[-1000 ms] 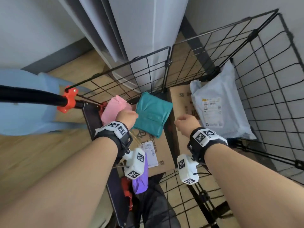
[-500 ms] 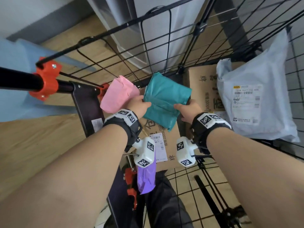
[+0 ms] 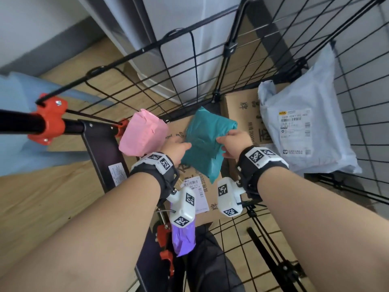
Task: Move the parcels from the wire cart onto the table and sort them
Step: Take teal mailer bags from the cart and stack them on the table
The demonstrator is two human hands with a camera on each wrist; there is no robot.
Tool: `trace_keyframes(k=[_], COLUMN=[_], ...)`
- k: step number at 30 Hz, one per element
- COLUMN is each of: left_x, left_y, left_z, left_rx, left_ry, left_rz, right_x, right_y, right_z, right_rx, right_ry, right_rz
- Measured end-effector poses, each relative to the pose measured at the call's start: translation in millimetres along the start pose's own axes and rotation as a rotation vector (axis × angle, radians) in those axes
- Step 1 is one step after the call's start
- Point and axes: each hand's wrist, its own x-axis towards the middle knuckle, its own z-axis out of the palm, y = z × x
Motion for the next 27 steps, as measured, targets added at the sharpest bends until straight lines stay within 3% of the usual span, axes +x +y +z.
trace_keyframes(k=[11, 17, 27], left_x=[-98.0, -202.3, -356.1], left_y=[52.3, 90.6, 150.0], left_z=[-8.5, -7.6, -7.6], left_rx=[0.089, 0.019, -0.264], left_ry=[0.002, -0.034, -0.269], left_rz=[0.208, 0.315, 0.346], right_x=[-111.5, -213.9, -381.8], right_y=[-12.7, -19.6, -17.4], right_z=[-74.3, -117.5, -175.0], right_rx=[0.136, 0.273, -0.046], right_ry=[0.101, 0.184, 0.476], right_rz=[-0.113, -0.264, -0.625])
